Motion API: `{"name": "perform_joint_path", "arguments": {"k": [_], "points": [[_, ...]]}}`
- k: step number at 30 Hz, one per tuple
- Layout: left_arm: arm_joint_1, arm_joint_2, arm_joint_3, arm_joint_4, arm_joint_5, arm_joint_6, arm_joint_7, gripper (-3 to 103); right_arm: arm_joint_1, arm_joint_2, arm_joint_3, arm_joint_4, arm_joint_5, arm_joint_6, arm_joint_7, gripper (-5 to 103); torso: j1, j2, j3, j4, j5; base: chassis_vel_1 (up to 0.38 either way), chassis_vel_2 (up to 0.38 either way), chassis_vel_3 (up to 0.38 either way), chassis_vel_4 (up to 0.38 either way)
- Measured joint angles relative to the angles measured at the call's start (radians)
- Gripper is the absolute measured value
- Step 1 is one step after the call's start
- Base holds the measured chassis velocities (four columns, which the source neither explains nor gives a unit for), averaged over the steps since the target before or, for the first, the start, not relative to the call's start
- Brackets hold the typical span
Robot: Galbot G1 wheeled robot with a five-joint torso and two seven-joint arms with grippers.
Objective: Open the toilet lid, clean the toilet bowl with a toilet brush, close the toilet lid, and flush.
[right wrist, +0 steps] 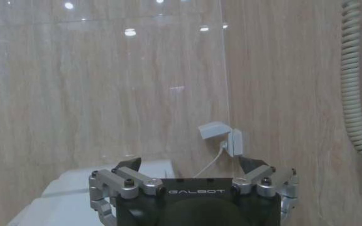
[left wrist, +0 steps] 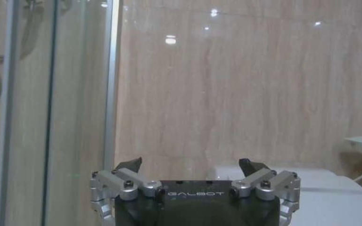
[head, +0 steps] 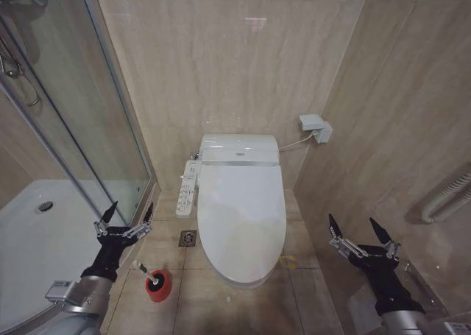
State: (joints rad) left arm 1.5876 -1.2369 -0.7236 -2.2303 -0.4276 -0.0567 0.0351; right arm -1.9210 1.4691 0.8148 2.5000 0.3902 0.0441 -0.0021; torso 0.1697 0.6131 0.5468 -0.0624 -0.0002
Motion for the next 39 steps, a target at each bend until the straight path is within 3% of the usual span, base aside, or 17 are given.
{"name": "perform_joint_path", "arguments": {"k": [6,14,17,20,24,25,39], "points": [[-0.023,0.019,0.010,0.027,-0.010,0.026,-0.075,100,0.000,0.000,0.000,0.000,0.000,0.000,0.000,100,0.000,0.000,0.000,0.0001,0.0000,0.000,0.000,0.000,0.000],[-0.038,0.038,0.009,0.036,-0.037,0.034,-0.067,100,0.000,0.000,0.000,0.000,0.000,0.000,0.000,100,0.000,0.000,0.000,0.0003,0.0000,0.000,0.000,0.000,0.000],[-0.063,0.045,0.017,0.033,-0.062,0.104,-0.160,100,0.000,0.000,0.000,0.000,0.000,0.000,0.000,100,0.000,0.000,0.000,0.0001,0.0000,0.000,0.000,0.000,0.000],[-0.070,0.047,0.017,0.032,-0.085,0.127,-0.186,94,0.000,0.000,0.000,0.000,0.000,0.000,0.000,100,0.000,0.000,0.000,0.0001,0.0001,0.000,0.000,0.000,0.000],[-0.065,0.046,0.017,0.029,-0.105,0.132,-0.194,94,0.000,0.000,0.000,0.000,0.000,0.000,0.000,100,0.000,0.000,0.000,0.0003,0.0001,0.000,0.000,0.000,0.000],[-0.065,0.043,0.020,0.030,-0.105,0.132,-0.197,101,0.000,0.000,0.000,0.000,0.000,0.000,0.000,100,0.000,0.000,0.000,0.0002,0.0002,0.000,0.000,0.000,0.000],[-0.066,0.046,0.026,0.039,-0.069,0.110,-0.168,98,0.000,0.000,0.000,0.000,0.000,0.000,0.000,100,0.000,0.000,0.000,0.0002,0.0002,0.000,0.000,0.000,0.000]]}}
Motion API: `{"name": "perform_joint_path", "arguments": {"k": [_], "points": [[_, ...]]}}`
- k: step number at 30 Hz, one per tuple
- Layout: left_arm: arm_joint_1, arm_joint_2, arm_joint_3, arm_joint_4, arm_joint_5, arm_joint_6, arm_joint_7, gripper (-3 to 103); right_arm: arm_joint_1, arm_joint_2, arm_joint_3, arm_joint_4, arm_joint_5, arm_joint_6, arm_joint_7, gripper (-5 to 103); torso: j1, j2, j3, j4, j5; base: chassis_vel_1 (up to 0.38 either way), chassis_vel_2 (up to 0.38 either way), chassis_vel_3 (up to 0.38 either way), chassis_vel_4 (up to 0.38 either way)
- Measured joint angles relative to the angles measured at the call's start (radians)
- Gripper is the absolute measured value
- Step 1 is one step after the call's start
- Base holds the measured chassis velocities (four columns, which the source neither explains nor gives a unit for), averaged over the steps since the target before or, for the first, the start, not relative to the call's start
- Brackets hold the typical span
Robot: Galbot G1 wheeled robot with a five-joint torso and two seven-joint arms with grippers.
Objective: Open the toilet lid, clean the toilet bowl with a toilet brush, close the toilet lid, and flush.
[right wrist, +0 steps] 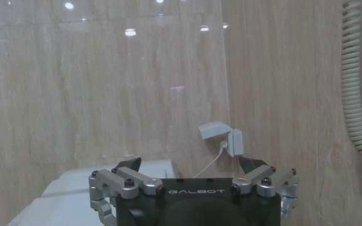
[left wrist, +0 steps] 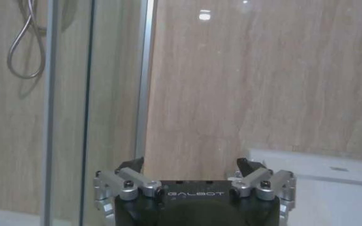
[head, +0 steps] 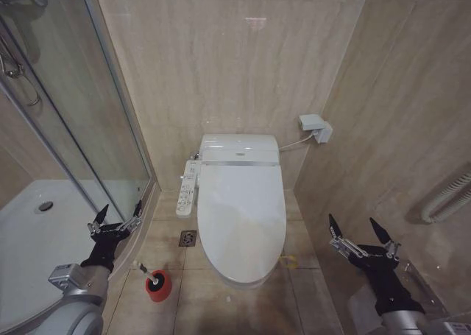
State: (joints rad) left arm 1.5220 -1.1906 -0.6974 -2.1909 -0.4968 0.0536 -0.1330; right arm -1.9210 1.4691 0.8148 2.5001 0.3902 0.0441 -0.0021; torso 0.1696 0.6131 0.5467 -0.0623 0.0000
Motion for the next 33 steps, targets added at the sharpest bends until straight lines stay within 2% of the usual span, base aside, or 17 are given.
{"name": "perform_joint_path", "arguments": {"k": [21,33], "points": [[-0.023,-0.002,0.016,0.025,0.002,-0.018,0.034,100,0.000,0.000,0.000,0.000,0.000,0.000,0.000,100,0.001,0.003,0.001,-0.0002,0.0000,0.000,0.000,0.000,0.000],[-0.016,-0.006,0.016,0.019,0.005,-0.025,0.041,98,0.000,0.000,0.000,0.000,0.000,0.000,0.000,100,0.020,0.046,0.027,-0.0001,0.0000,0.000,0.000,0.000,0.000]]}}
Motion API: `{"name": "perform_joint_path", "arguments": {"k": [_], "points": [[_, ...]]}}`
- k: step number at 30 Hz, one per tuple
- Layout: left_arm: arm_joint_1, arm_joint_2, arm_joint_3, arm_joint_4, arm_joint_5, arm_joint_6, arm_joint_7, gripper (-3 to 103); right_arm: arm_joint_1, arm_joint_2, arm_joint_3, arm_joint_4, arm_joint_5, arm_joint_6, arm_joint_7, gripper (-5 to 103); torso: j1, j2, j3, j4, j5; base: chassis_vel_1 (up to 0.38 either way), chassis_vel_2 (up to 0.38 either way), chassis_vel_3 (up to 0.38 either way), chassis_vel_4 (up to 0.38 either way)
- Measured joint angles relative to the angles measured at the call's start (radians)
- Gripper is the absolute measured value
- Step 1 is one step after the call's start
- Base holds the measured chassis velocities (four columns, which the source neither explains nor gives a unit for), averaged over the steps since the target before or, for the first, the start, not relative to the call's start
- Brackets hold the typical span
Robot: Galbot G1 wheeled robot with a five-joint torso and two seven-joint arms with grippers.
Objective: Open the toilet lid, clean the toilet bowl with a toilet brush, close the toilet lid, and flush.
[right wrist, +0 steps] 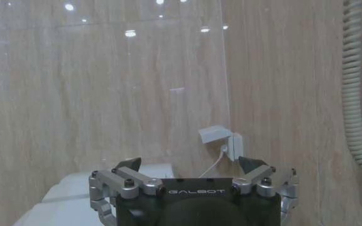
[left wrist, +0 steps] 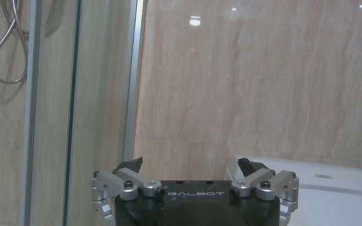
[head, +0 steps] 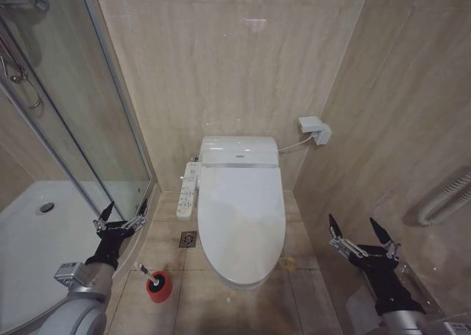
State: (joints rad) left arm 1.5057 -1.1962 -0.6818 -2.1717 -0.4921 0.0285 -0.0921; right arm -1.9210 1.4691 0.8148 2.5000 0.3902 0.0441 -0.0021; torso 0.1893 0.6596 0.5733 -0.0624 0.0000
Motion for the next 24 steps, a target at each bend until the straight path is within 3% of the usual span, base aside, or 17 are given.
{"name": "perform_joint_path", "arguments": {"k": [7,24], "points": [[0.005,0.001,-0.004,0.000,-0.002,-0.033,0.009,100,0.000,0.000,0.000,0.000,0.000,0.000,0.000,100,0.006,0.014,0.009,0.0000,0.0000,0.000,0.000,0.000,0.000],[0.021,-0.009,-0.007,-0.012,0.007,-0.028,-0.004,100,0.000,0.000,0.000,0.000,0.000,0.000,0.000,100,0.006,0.014,0.009,0.0000,0.0000,0.000,0.000,0.000,0.000]]}}
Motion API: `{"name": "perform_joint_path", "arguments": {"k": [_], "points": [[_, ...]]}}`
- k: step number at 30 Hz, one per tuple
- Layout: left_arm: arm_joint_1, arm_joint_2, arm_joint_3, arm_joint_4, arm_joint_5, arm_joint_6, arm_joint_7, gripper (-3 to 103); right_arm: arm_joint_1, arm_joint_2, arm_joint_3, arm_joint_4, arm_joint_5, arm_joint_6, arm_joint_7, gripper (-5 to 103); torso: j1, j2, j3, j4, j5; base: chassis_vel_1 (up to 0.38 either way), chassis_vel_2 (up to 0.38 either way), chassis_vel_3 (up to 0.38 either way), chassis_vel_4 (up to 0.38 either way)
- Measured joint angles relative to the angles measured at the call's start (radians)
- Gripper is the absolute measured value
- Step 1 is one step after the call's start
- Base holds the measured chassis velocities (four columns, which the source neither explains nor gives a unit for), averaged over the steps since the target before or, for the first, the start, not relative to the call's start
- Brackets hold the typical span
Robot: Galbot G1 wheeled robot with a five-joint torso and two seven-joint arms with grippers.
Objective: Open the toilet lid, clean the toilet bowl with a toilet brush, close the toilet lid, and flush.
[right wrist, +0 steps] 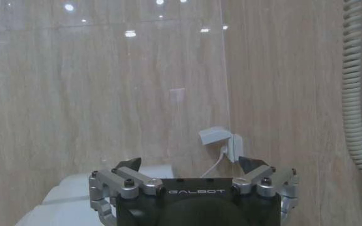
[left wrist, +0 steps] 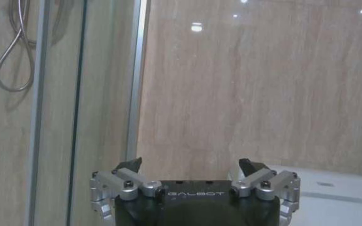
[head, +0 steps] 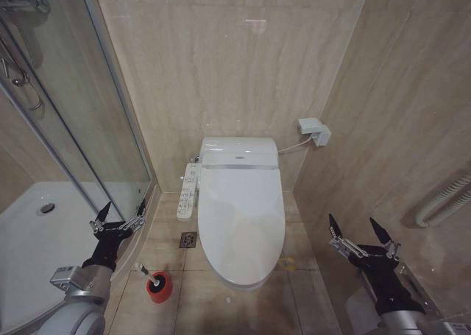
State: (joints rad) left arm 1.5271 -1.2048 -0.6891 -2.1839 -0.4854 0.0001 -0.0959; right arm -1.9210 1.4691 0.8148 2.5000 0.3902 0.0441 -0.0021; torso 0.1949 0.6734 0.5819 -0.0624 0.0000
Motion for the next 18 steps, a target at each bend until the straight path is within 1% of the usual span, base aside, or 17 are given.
{"name": "perform_joint_path", "arguments": {"k": [18], "points": [[0.020,-0.017,0.020,0.002,0.023,-0.008,0.016,100,0.000,0.000,0.000,0.000,0.000,0.000,0.000,100,-0.001,-0.002,-0.001,0.0000,0.0000,0.000,0.000,0.000,0.000]]}}
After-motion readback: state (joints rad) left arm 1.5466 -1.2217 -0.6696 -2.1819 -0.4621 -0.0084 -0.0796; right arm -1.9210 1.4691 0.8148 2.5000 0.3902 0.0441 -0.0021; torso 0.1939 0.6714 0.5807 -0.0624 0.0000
